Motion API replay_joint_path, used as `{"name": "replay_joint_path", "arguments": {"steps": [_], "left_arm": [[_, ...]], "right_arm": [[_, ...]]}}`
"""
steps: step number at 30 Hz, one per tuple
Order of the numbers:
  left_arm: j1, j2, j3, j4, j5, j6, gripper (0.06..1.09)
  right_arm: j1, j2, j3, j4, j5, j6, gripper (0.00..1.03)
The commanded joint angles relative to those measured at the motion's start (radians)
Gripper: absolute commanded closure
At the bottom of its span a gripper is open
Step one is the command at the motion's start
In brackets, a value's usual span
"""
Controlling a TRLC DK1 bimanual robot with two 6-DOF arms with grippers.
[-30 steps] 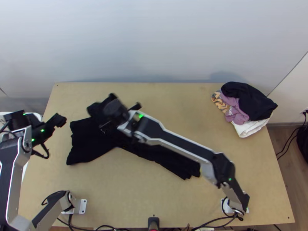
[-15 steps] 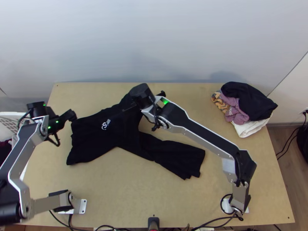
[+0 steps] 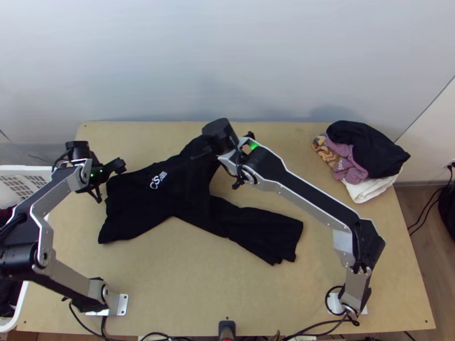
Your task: Fold the t-shirt
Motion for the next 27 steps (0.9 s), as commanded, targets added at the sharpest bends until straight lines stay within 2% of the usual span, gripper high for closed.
{"name": "replay_joint_path", "arguments": {"steps": [1, 5, 6, 12, 15, 16, 22, 27], "left_arm": [[-0.032, 0.071, 0.045, -0.032, -0.007, 0.006, 0.26], [-0.058, 0.077, 0.059, -0.098, -0.002, 0.009, 0.26], [-0.062, 0.077, 0.061, -0.115, -0.001, 0.009, 0.31], [-0.067, 0.065, 0.021, -0.124, -0.004, 0.009, 0.72], [-0.067, 0.048, 0.005, -0.111, -0.024, 0.011, 1.01], [-0.067, 0.042, 0.004, -0.111, -0.028, 0.013, 1.05], [-0.059, -0.024, 0.036, -0.131, -0.027, 0.009, 1.05], [-0.049, -0.091, 0.121, -0.207, -0.025, -0.007, 1.05]], "right_arm": [[-0.024, -0.004, -0.009, -0.005, 0.002, 0.004, 1.00], [-0.028, -0.008, -0.010, -0.005, 0.007, 0.002, 1.00], [-0.030, -0.008, -0.012, -0.005, 0.007, 0.002, 1.00], [-0.032, -0.012, -0.018, -0.005, 0.011, 0.002, 1.00], [-0.033, -0.017, -0.019, -0.005, 0.016, 0.001, 1.00], [-0.035, -0.018, -0.019, -0.005, 0.017, -0.001, 1.00], [-0.039, -0.037, -0.016, -0.004, 0.022, -0.008, 1.00], [-0.041, -0.064, -0.010, -0.004, 0.044, -0.028, 1.00]]}}
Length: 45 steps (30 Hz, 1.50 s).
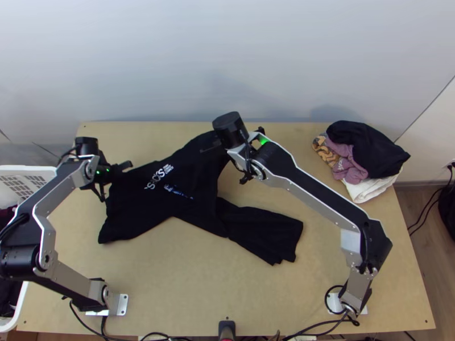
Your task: Fold the t-shirt
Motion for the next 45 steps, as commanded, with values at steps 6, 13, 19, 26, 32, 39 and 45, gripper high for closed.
{"name": "replay_joint_path", "arguments": {"steps": [6, 13, 19, 26, 32, 39, 45], "left_arm": [[0.024, -0.137, 0.222, -0.165, 0.019, -0.047, 1.05], [0.070, -0.156, 0.549, -0.317, 0.028, -0.111, 1.05], [0.116, -0.164, 0.799, -0.366, 0.030, -0.134, 1.05], [0.223, -0.147, 1.129, -0.390, 0.078, -0.162, 1.05], [0.302, -0.243, 1.173, -0.235, 0.088, -0.145, 1.05], [0.383, -0.318, 1.172, -0.188, 0.088, -0.135, 1.05], [0.415, -0.364, 1.172, -0.162, 0.117, -0.094, 1.05]], "right_arm": [[-0.006, -0.078, 0.008, 0.000, 0.051, -0.048, 1.00], [-0.006, -0.133, 0.063, 0.002, 0.107, -0.117, 1.00], [-0.013, -0.144, 0.156, 0.039, 0.175, -0.189, 1.00], [-0.020, -0.127, 0.252, 0.304, 0.202, -0.387, 1.00], [-0.020, -0.111, 0.281, 0.523, 0.250, -0.507, 1.00], [-0.008, -0.110, 0.192, 0.896, 0.279, -0.728, 1.00], [-0.016, -0.094, 0.196, 0.919, 0.281, -0.728, 1.00]]}}
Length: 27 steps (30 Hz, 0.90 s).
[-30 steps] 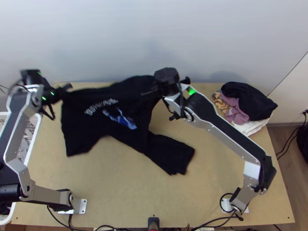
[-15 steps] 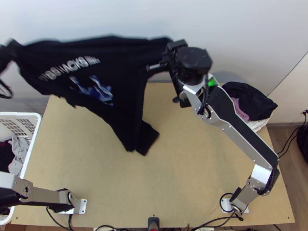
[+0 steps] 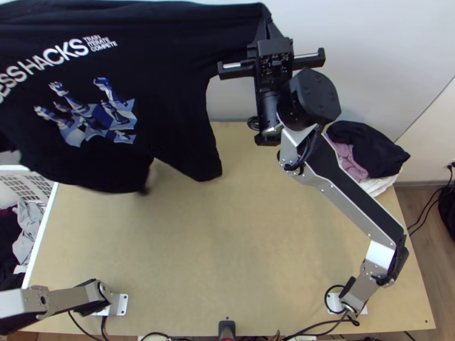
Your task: Fold the t-shirt
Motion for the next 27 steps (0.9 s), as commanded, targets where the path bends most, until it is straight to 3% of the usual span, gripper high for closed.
{"name": "replay_joint_path", "arguments": {"steps": [1, 4, 9, 11, 13, 19, 27], "left_arm": [[0.049, -0.068, 0.013, 0.034, 0.048, 0.040, 1.05], [0.048, -0.117, 0.007, -0.035, 0.203, 0.046, 1.05], [-0.007, -0.215, -0.071, -0.224, 0.439, 0.086, 1.05], [-0.093, -0.231, -0.079, -0.338, 0.485, 0.101, 1.05], [-0.218, -0.232, -0.081, -0.453, 0.487, 0.118, 1.05], [-0.584, -0.229, -0.122, -0.698, 0.477, 0.106, 1.05], [-0.986, -0.232, -0.300, -0.727, 0.414, 0.003, 1.05]], "right_arm": [[-0.003, 0.013, -0.018, 0.114, 0.013, -0.059, 1.00], [-0.013, -0.001, -0.063, 0.113, 0.039, -0.055, 1.00], [-0.026, -0.122, -0.303, 0.096, 0.044, -0.015, 1.00], [-0.031, -0.184, -0.423, 0.084, 0.044, -0.001, 1.00], [-0.034, -0.248, -0.527, 0.067, 0.042, 0.018, 1.00], [-0.056, -0.408, -0.708, -0.145, 0.015, 0.185, 1.00], [-0.171, -0.573, -0.925, -0.180, 0.001, 0.289, 1.00]]}}
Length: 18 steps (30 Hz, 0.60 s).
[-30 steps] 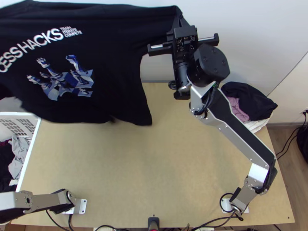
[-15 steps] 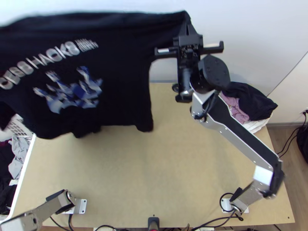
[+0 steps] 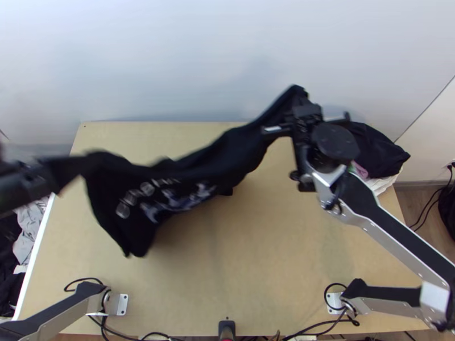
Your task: Fold the t-shirt
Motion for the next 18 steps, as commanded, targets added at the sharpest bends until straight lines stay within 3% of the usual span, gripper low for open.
{"name": "replay_joint_path", "arguments": {"steps": [1, 5, 8, 18], "left_arm": [[-0.371, -0.008, -0.166, -0.050, -0.066, -0.058, 1.05], [-0.590, -0.018, -0.316, 0.055, -0.165, -0.091, 1.05], [-0.821, 0.012, -0.376, 0.155, -0.290, -0.123, 1.05], [-1.097, 0.303, -0.376, 0.351, -0.303, -0.115, 1.05]], "right_arm": [[-0.098, -0.157, -0.201, -0.060, -0.012, 0.100, 1.00], [-0.156, -0.240, -0.292, -0.095, -0.014, 0.114, 1.00], [-0.192, -0.314, -0.375, -0.134, -0.020, 0.115, 1.00], [-0.345, -0.525, -0.663, -0.169, -0.067, 0.152, 1.00]]}}
